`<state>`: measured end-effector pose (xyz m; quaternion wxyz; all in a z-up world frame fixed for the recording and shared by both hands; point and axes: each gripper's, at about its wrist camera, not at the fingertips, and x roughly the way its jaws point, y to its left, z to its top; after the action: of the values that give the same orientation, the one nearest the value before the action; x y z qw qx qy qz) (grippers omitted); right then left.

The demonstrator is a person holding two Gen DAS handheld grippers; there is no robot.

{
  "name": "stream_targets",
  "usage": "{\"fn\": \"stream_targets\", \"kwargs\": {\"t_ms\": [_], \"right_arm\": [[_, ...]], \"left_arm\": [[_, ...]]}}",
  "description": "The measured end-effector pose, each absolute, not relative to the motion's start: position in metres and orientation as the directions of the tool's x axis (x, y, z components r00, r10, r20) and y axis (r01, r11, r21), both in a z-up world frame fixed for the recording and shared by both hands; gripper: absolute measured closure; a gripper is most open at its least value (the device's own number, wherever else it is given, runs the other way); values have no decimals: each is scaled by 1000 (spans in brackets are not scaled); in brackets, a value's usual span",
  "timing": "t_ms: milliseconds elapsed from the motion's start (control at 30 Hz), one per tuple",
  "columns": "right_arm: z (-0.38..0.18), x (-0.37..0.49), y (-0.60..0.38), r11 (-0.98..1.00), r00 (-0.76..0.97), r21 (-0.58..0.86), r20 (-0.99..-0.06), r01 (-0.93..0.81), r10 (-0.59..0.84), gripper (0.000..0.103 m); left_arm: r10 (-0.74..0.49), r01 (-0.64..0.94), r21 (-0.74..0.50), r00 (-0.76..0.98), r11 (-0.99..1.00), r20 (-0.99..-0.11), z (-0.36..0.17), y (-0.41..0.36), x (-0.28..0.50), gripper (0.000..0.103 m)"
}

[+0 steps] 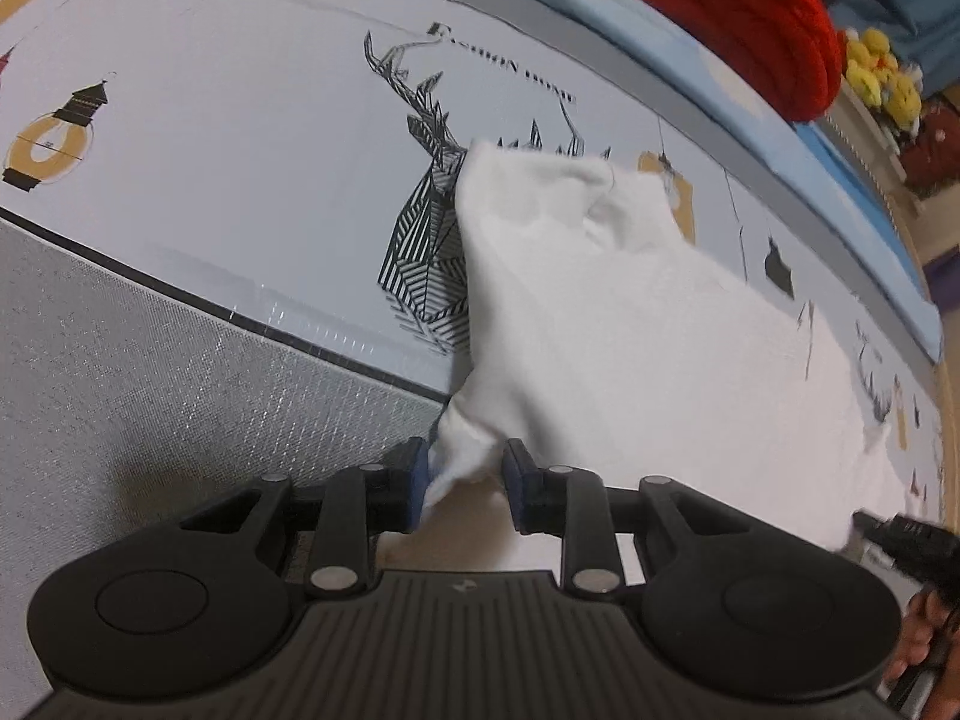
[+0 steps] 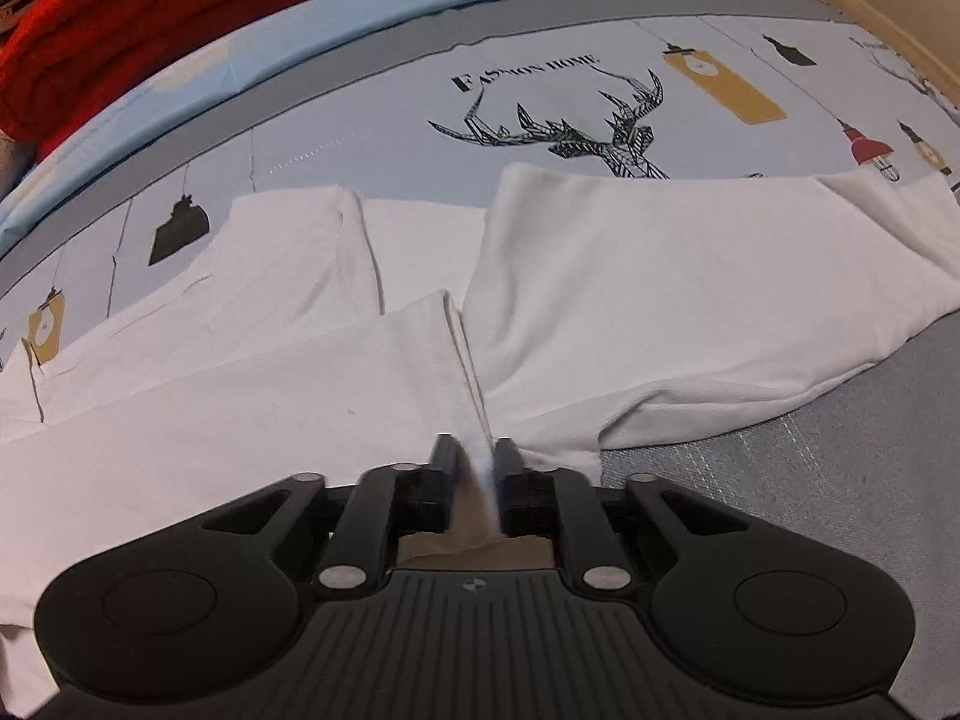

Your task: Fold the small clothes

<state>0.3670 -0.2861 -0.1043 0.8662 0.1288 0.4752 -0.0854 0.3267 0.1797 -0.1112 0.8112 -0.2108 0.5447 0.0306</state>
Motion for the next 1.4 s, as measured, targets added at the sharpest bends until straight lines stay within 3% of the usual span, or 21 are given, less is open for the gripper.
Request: {"fn": "stream_targets", "kwargs": {"t_ms": [200,267,333,400,500,600,700,767,967,1033,1133,1167,1267,1400], "right_arm": [[-64,353,-285,952,715,211,-699,219,-9,101],[-69,356,-288,947,692,205,-722,249,-25,100],[-87,364,-291,942,594,149,-802,301,-63,98],[-97,363,-293,930,540,81,-831,359,-136,98],[-78,354,-290,937,655,134,-746,323,-119,98],[-68,351,-282,954,716,219,-698,205,6,94],[-95,359,-288,926,595,294,-797,235,102,94],[-115,361,-295,921,504,254,-860,294,77,98],[-93,353,-295,936,610,275,-787,218,89,92],[-99,355,-299,934,570,278,-815,227,104,86],[-110,357,-317,924,508,237,-859,300,55,86],[-107,357,-323,917,519,248,-853,312,54,86],[-88,350,-345,905,596,288,-801,313,49,86],[-70,342,-385,887,657,283,-754,365,-30,86]], "left_arm": [[-113,-261,-255,458,931,-882,-85,186,312,90],[-91,-251,-207,406,945,-909,-92,182,312,88],[-29,-273,-135,360,953,-933,-99,183,313,89],[12,-289,-113,399,951,-917,-94,187,312,89],[-60,-241,-212,516,947,-855,-76,185,313,89],[-131,-184,-274,552,944,-823,-76,175,317,89],[-144,-219,-272,467,937,-872,-103,174,323,89],[-97,-264,-216,402,940,-911,-118,176,324,90],[-47,-203,-194,565,960,-824,-83,157,329,88],[-51,-218,-198,541,955,-840,-92,152,338,86],[-13,-352,-173,414,920,-910,-123,162,341,84],[19,-365,-148,417,919,-909,-120,162,342,73],[90,-284,-68,507,956,-857,-97,138,342,73],[-50,-147,-174,605,974,-795,-77,107,338,71]]}}
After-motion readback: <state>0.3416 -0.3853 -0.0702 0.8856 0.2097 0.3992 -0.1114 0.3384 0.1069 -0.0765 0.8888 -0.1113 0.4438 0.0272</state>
